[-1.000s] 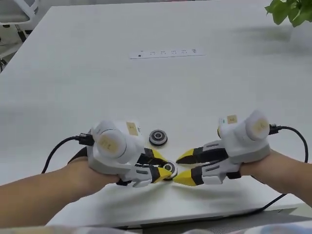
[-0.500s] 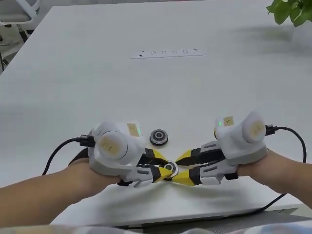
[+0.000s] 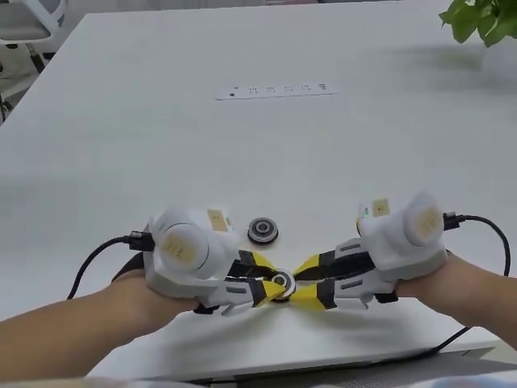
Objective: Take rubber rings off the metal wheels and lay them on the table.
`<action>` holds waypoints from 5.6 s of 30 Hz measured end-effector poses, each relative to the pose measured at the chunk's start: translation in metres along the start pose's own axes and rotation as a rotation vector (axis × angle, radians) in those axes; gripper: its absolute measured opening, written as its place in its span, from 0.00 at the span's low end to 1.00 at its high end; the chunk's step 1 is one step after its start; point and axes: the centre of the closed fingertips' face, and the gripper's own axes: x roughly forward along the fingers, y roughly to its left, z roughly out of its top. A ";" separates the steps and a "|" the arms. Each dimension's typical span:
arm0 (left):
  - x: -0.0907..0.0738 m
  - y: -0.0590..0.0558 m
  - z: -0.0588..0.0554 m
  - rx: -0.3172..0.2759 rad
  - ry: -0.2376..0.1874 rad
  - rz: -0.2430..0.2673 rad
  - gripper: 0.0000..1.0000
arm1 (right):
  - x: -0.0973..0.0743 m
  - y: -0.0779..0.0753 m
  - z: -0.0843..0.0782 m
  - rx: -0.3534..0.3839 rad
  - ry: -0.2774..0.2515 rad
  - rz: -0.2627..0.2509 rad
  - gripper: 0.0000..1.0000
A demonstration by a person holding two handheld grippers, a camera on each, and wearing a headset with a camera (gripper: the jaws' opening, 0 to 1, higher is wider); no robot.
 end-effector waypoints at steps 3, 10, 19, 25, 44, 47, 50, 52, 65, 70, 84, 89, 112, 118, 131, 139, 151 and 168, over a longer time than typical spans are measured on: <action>0.000 0.000 0.000 0.003 0.002 0.000 0.13 | -0.002 -0.002 -0.001 -0.003 0.003 -0.007 0.03; 0.000 0.000 0.000 -0.005 0.001 0.006 0.13 | -0.001 -0.004 -0.002 0.030 0.011 -0.016 0.01; 0.000 0.001 0.000 0.020 0.010 0.015 0.13 | -0.001 -0.008 -0.003 0.239 -0.033 -0.023 0.00; 0.000 0.001 0.000 0.021 0.013 0.018 0.13 | -0.003 -0.011 -0.003 0.359 -0.076 -0.012 0.00; 0.000 0.002 -0.001 0.031 0.026 0.025 0.13 | -0.009 -0.012 0.016 0.556 -0.203 0.005 0.00; 0.001 0.002 -0.001 0.032 0.028 0.027 0.13 | -0.007 -0.008 0.015 0.520 -0.180 -0.003 0.00; 0.001 0.002 -0.001 0.031 0.032 0.032 0.12 | -0.007 -0.007 0.016 0.540 -0.192 0.002 0.00; 0.001 0.003 0.000 0.032 0.036 0.035 0.12 | -0.007 -0.007 0.017 0.553 -0.202 0.007 0.00; 0.001 0.003 0.000 0.028 0.045 0.045 0.12 | -0.006 0.000 0.025 0.525 -0.203 0.030 0.00; 0.001 0.003 -0.001 0.031 0.045 0.045 0.12 | -0.004 0.003 0.025 0.514 -0.197 0.050 0.00; 0.001 0.002 0.000 0.023 0.038 0.044 0.12 | -0.005 0.002 0.030 0.516 -0.231 0.077 0.00; 0.001 0.002 0.001 0.027 0.036 0.039 0.13 | -0.005 0.000 0.028 0.521 -0.225 0.058 0.00; -0.034 0.001 0.027 -0.043 -0.066 -0.007 0.32 | -0.014 -0.008 0.036 0.526 -0.265 0.064 0.00; -0.050 0.008 0.024 -0.063 -0.077 0.011 0.39 | -0.014 -0.009 0.044 0.520 -0.270 0.067 0.00; -0.077 0.024 0.016 -0.104 -0.098 0.066 0.49 | -0.006 -0.015 0.074 0.516 -0.296 0.074 0.00; -0.091 0.034 0.008 -0.137 -0.104 0.112 0.54 | 0.008 -0.018 0.083 0.518 -0.295 0.079 0.00; -0.107 0.041 -0.009 -0.176 -0.097 0.154 0.57 | 0.027 -0.021 0.075 0.537 -0.243 0.101 0.00; -0.113 0.043 -0.019 -0.200 -0.092 0.172 0.57 | 0.042 -0.021 0.056 0.585 -0.154 0.101 0.00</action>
